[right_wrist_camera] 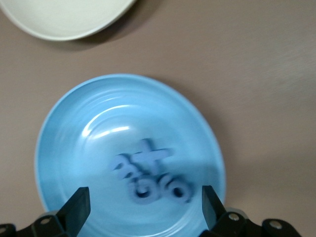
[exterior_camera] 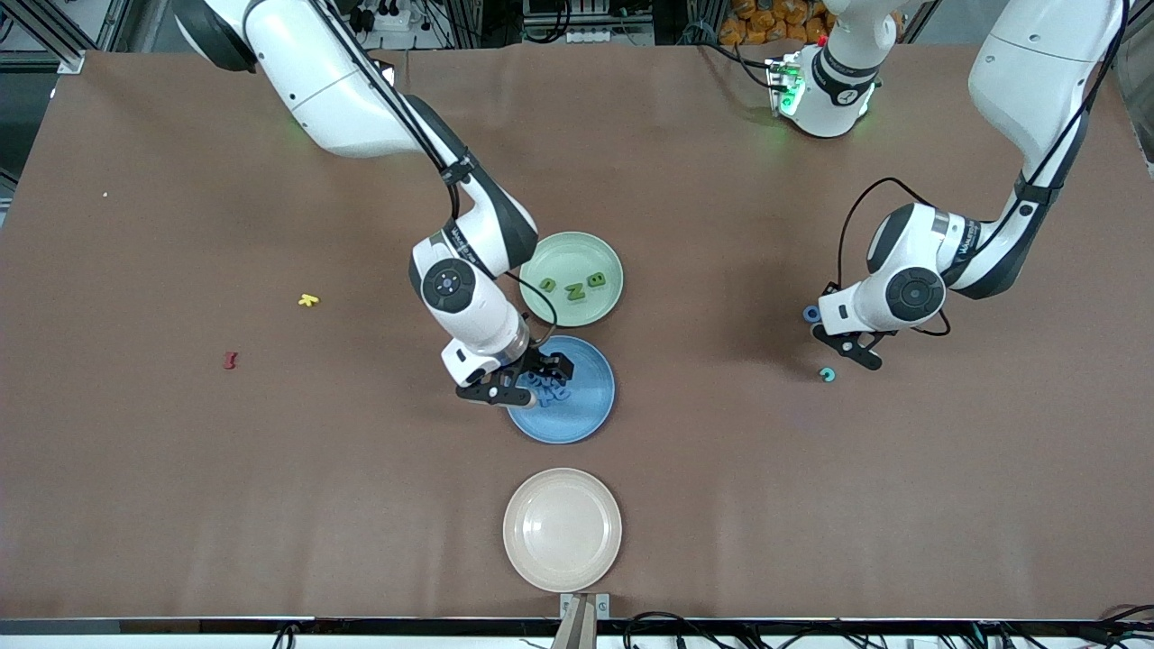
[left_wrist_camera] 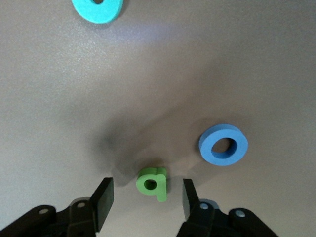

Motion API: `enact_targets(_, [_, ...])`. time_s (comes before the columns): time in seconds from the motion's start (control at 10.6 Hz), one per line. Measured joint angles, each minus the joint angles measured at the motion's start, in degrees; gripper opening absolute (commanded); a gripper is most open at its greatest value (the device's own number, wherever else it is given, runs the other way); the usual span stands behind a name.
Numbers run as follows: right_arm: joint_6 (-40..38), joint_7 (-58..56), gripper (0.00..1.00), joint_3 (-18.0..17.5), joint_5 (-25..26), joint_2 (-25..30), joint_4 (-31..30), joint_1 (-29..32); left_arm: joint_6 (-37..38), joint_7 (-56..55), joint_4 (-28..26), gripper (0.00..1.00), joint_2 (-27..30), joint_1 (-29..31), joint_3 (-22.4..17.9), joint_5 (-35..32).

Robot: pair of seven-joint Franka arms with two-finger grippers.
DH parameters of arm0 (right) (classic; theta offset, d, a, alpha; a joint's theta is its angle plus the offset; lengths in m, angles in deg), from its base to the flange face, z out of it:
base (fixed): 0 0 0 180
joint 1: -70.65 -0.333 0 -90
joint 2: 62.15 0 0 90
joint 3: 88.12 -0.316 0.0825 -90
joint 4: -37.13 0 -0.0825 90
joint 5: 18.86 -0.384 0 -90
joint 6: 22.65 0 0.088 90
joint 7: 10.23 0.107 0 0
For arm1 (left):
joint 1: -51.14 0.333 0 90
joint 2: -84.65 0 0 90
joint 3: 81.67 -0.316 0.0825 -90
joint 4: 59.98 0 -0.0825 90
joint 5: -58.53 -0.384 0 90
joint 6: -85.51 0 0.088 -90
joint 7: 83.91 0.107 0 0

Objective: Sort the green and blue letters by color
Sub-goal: 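Place the G on the blue plate while the left gripper grasps the green 9, then place the green 9 on the green plate while the right gripper returns to rest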

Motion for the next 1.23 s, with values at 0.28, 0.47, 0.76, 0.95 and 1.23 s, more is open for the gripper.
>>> enact_targets(0.28, [-4.37, -3.91, 1.00, 0.28, 0.13, 2.03, 0.26, 4.94, 0.00, 0.00, 0.02, 0.52, -0.30, 0.00, 0.01, 0.00])
enact_targets(0.47, [-5.40, -12.88, 1.00, 0.51, 0.22, 4.91, -2.20, 9.11, -0.01, 0.00, 0.08, 0.31, -0.52, 0.01, 0.02, 0.00])
enact_targets(0.76, [-6.68, -30.34, 1.00, 1.01, 0.24, 11.05, -10.41, 19.40, 0.01, 0.00, 0.39, 0.00, -0.58, 0.04, 0.02, 0.00])
enact_targets(0.95, [-11.41, -37.32, 1.00, 3.41, 1.61, 12.92, -12.58, 24.80, 0.01, 0.00, 0.55, 0.00, -0.62, 0.04, 0.04, 0.00])
enact_targets(1.23, [-12.47, -39.38, 1.00, 8.45, 6.72, 13.34, -13.44, 28.17, 0.09, 0.00, 2.47, 0.00, -0.60, 0.03, 0.10, 0.00])
